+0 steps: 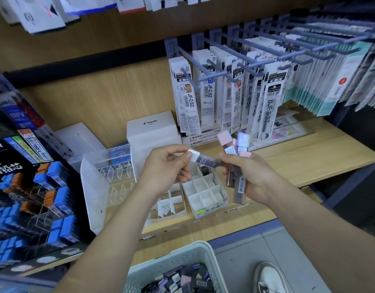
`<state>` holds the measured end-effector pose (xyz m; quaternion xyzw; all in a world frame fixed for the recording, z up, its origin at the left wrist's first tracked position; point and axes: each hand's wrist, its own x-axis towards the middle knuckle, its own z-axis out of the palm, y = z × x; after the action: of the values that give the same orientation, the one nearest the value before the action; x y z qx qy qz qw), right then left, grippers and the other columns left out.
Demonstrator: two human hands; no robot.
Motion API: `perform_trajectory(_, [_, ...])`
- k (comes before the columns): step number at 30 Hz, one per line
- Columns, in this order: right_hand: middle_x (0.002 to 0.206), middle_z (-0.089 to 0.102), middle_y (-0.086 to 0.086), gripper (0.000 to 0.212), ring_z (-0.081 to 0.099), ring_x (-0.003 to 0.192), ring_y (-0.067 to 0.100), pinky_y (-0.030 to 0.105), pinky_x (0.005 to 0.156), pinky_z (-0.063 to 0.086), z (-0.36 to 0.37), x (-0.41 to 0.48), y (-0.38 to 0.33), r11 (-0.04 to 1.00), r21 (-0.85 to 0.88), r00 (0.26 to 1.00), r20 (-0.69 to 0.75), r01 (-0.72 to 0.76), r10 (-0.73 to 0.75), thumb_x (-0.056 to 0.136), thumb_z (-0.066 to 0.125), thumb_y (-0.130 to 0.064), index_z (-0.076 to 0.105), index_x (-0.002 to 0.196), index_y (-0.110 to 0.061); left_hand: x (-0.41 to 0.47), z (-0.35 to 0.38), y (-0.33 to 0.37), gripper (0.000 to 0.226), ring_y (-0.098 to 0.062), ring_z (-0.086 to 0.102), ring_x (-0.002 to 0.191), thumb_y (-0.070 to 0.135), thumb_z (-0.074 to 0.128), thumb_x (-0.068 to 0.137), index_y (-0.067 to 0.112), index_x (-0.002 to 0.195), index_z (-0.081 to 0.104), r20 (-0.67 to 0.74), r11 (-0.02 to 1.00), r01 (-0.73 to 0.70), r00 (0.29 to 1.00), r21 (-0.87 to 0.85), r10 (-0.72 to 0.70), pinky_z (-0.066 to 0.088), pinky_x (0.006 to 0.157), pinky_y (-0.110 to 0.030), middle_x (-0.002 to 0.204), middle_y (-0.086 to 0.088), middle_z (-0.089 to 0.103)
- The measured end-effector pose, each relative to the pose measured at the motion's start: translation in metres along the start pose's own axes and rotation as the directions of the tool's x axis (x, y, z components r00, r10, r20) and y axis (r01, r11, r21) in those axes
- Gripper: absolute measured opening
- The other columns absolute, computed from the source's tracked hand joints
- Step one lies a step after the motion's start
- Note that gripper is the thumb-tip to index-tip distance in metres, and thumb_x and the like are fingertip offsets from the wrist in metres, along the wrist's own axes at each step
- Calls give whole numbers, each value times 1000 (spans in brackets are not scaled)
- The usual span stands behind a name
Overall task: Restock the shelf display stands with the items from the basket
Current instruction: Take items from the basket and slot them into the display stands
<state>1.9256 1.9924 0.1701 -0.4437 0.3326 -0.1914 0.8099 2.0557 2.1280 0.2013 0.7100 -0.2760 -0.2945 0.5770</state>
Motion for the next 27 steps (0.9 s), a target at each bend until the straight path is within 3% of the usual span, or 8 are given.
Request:
perform_trajectory(5, [70,66,9,13,59,52,14,23,47,47,3,0,2,997,-56,999,13,-47,48,83,74,-9,62,90,-11,-3,3,4,11,-18,68,62,6,65,86,12,93,70,77,1000,-2,997,-31,4,58,64,-24,71,-14,69])
perform_trajectory(8, [74,65,13,10,55,53,17,26,50,45,3,1,3,996,-90,999,-36,-3,0,85,72,-9,62,84,-10,6,1,1,10,-14,60,58,11,67,86,13,93,73,-5,979,-98,995,177,101,53,60,-22,68,-8,65])
perform_trajectory(11, [72,62,14,14,52,55,19,25,49,45,-5,5,5,983,-174,988,-124,64,-86,86,72,-14,61,79,-10,22,-2,-2,3,-10,55,58,23,73,82,24,84,75,-74,883,-175,971,435,229,51,67,-26,69,4,64])
perform_trajectory(14, [67,61,8,15,53,55,19,26,50,46,-12,6,8,982,-183,985,-158,41,-71,84,75,-16,61,81,-10,32,6,-7,1,-13,58,58,23,75,80,22,79,75,-87,852,-185,962,490,259,56,72,-32,61,4,65])
perform_trajectory(16, [67,62,9,15,54,55,19,28,52,46,-15,6,11,976,-219,987,-156,11,-47,83,75,-16,62,81,-9,37,14,-10,7,-11,58,60,24,75,79,18,83,75,-77,798,-196,954,570,289,52,70,-25,59,10,62])
perform_trajectory(22, [58,56,8,18,49,46,17,21,43,39,-16,9,21,946,-322,990,-138,-26,-20,79,76,-2,60,72,-8,48,30,-22,16,-18,61,70,26,77,77,17,84,65,-43,678,-184,952,711,303,48,66,-25,73,0,65])
perform_trajectory(24, [60,63,5,19,56,49,15,25,49,47,-17,11,25,945,-324,987,-159,-38,-15,76,78,0,63,72,-11,51,34,-26,13,-20,62,73,25,75,78,18,84,66,-23,650,-182,956,738,294,50,69,-27,77,-3,67])
perform_trajectory(27, [84,71,16,20,65,73,29,45,78,59,-18,14,31,943,-327,984,-181,-66,6,71,81,0,68,83,-10,53,37,-32,9,-19,64,82,16,67,84,20,92,70,4,629,-197,956,752,294,51,78,-27,87,-2,70])
